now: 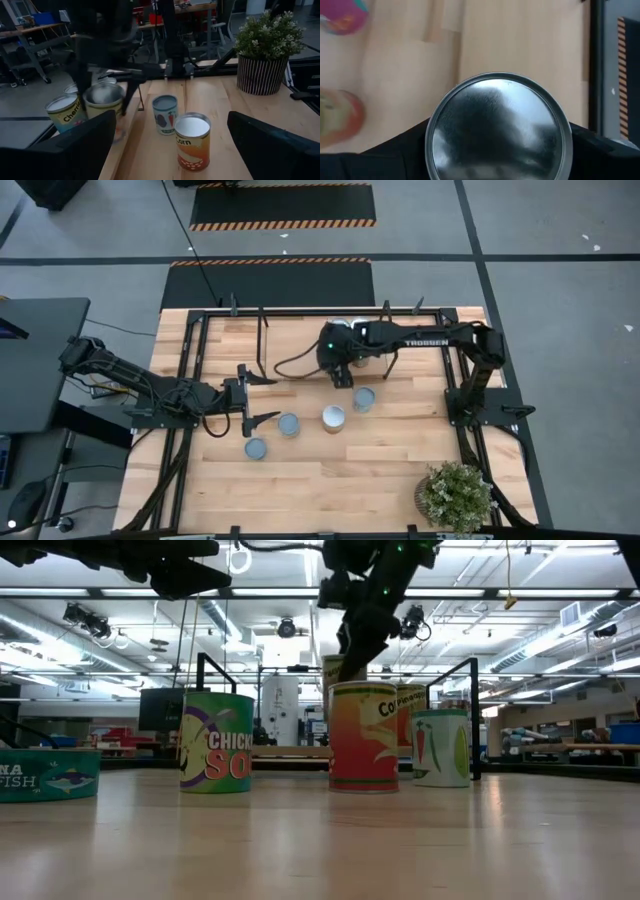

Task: Pick and place cans onto a shelf
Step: Put the canned peaches on the shelf

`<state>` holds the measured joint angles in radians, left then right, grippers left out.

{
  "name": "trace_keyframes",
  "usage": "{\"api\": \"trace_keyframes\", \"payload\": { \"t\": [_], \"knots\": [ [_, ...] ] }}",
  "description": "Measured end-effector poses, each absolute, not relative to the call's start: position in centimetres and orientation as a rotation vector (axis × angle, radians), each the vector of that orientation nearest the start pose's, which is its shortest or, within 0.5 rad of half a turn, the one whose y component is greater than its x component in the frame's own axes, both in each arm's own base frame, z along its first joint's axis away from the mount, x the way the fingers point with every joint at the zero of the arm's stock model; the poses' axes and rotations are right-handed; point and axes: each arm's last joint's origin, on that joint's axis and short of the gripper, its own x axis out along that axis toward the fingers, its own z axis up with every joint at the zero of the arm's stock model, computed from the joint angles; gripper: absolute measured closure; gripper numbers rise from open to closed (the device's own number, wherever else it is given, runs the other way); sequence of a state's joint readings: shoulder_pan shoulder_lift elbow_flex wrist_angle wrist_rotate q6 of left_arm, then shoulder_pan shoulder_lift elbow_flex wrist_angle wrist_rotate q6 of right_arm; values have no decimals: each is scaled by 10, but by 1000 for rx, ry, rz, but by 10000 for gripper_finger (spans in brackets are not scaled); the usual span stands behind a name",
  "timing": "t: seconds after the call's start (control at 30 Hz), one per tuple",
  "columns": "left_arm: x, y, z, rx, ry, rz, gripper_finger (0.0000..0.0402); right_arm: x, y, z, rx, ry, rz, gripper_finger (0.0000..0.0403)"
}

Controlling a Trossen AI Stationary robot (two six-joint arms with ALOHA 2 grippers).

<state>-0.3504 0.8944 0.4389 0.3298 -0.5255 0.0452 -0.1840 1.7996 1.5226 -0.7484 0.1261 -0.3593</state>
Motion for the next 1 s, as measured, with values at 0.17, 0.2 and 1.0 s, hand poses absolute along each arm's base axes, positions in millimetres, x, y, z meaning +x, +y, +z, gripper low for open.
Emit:
{"api": "trace_keyframes", "payload": {
  "t": [0.17, 0.2, 1.0],
  "knots": [
    [186, -53, 244, 91, 118, 173, 13, 370, -87, 261, -290, 1092, -114, 73],
    [186, -53, 244, 87, 118, 173, 13, 369, -89, 260, -291, 1098, -113, 73],
    [186, -53, 243, 86, 123, 172, 13, 365, -101, 253, -311, 1121, -182, 10]
  ]
}}
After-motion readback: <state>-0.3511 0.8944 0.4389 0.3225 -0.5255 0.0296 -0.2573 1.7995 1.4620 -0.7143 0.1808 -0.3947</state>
